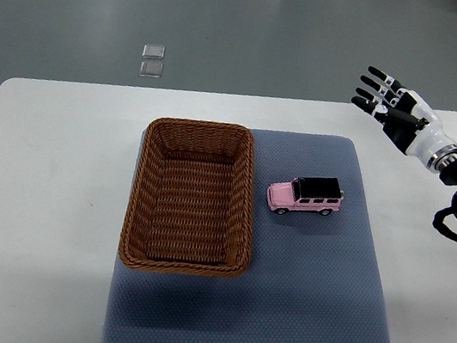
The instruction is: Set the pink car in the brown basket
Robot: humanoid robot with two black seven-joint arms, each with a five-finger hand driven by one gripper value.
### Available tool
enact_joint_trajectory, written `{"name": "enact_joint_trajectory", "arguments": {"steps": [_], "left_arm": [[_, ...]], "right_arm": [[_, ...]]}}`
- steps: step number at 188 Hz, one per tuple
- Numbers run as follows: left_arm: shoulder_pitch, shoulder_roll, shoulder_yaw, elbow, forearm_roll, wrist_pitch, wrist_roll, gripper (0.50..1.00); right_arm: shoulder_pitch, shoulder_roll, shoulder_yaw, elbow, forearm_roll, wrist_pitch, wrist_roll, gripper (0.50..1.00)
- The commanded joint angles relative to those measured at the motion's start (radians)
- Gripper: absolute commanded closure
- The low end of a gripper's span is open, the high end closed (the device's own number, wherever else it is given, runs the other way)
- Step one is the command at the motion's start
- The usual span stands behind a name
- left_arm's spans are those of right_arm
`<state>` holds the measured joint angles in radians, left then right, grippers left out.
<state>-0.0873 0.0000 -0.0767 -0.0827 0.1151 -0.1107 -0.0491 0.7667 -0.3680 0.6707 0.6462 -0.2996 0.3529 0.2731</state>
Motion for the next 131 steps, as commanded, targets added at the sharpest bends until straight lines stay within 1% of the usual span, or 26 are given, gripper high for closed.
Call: {"name": "enact_joint_trajectory", "arguments": {"steps": [1, 35, 59, 92, 113, 131], "left_arm": [[0.0, 0.0, 0.0, 0.001, 0.0, 0.0, 0.0, 0.5], [0.001, 0.0, 0.0, 0.003, 0.0, 0.0, 0.0, 0.5], [0.001, 0.0, 0.002, 0.003, 0.0, 0.0, 0.0, 0.5], [0.0, 0.0, 0.002, 0.003, 0.0, 0.0, 0.0, 0.5], [0.0, 0.0, 0.002, 0.003, 0.0, 0.0, 0.0, 0.5], [0.0, 0.0, 0.002, 0.003, 0.0, 0.0, 0.0, 0.5]], "right_arm": [[0.002, -0.008, 0.001, 0.006, -0.056, -0.002, 0.001, 0.585], [0.014, -0.022, 0.0, 0.044, -0.214, 0.003, 0.008, 0.585], [0.016, -0.06, -0.011, 0.118, -0.378, 0.037, 0.025, 0.585], [0.028, -0.123, -0.052, 0.217, -0.561, 0.067, 0.067, 0.585], [0.028, -0.147, -0.079, 0.274, -0.656, 0.066, 0.074, 0.585], [0.026, -0.149, -0.082, 0.296, -0.762, 0.064, 0.077, 0.585]]}}
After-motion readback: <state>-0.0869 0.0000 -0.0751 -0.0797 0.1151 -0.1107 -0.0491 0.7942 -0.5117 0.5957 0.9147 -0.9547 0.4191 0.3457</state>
